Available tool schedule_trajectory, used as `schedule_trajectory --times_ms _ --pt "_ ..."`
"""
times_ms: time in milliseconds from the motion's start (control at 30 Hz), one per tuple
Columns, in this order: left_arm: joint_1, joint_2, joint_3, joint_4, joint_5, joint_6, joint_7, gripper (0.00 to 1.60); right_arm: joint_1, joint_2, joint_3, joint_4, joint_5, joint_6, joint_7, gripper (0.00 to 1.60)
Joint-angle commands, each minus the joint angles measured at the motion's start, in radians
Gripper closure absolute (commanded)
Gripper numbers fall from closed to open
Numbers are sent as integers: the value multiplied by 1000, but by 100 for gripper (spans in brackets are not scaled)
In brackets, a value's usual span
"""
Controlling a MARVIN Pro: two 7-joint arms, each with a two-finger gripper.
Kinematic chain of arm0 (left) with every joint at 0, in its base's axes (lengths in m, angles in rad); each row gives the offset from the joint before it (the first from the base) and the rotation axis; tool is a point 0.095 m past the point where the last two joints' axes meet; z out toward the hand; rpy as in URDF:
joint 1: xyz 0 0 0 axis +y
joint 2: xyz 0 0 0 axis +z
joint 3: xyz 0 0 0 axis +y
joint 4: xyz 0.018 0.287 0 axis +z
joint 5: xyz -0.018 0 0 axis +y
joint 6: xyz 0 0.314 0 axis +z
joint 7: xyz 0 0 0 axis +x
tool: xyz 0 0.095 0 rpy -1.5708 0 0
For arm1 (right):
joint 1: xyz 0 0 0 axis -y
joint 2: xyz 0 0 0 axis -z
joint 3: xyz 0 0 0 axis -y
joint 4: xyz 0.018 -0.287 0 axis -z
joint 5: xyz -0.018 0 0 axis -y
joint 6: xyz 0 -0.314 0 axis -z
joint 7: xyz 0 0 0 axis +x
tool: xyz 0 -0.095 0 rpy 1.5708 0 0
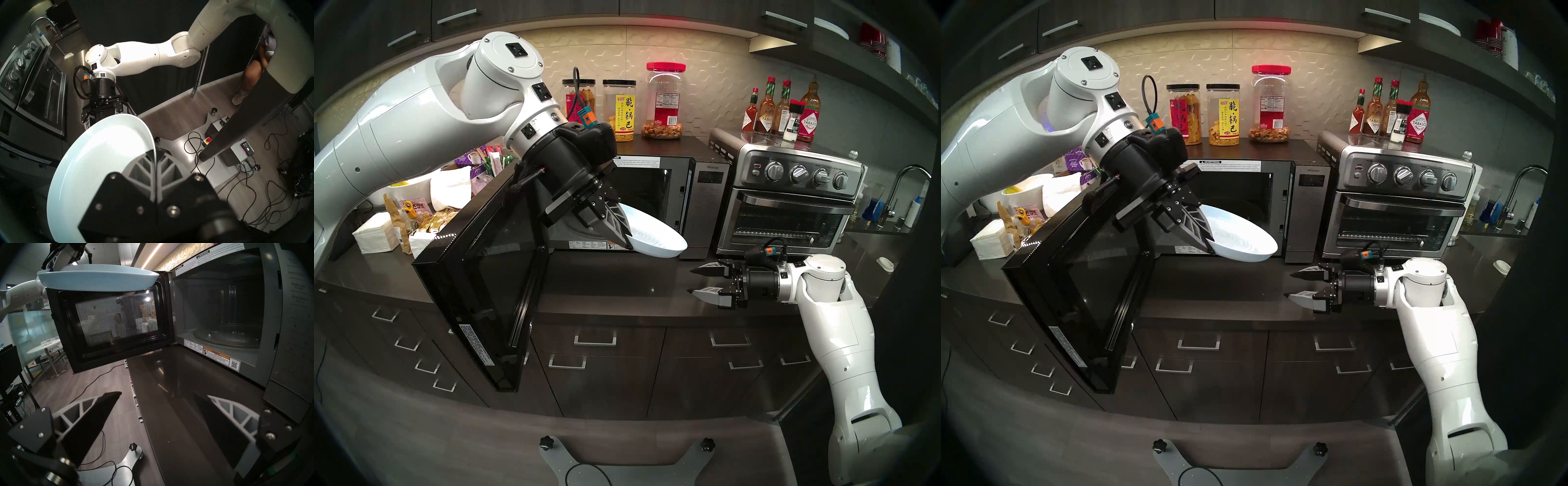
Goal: Open the microwave, put the plate inside, and close the door
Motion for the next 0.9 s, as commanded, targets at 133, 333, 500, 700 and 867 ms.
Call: schedule_trajectory --times_ms 133,333,500,700,867 --pt "-17 -11 5 -1 0 2 -26 160 15 2 0 -9 9 1 14 0" --pt "-20 -9 10 -3 1 2 -25 160 15 2 0 -9 9 1 14 0" --pt "-23 -3 10 -3 -1 1 -21 160 15 2 0 -9 9 1 14 0" --pt "-21 -2 7 0 -13 4 -16 160 15 2 0 -9 9 1 14 0" --pt "-22 -2 8 0 -14 4 -15 160 15 2 0 -9 9 1 14 0"
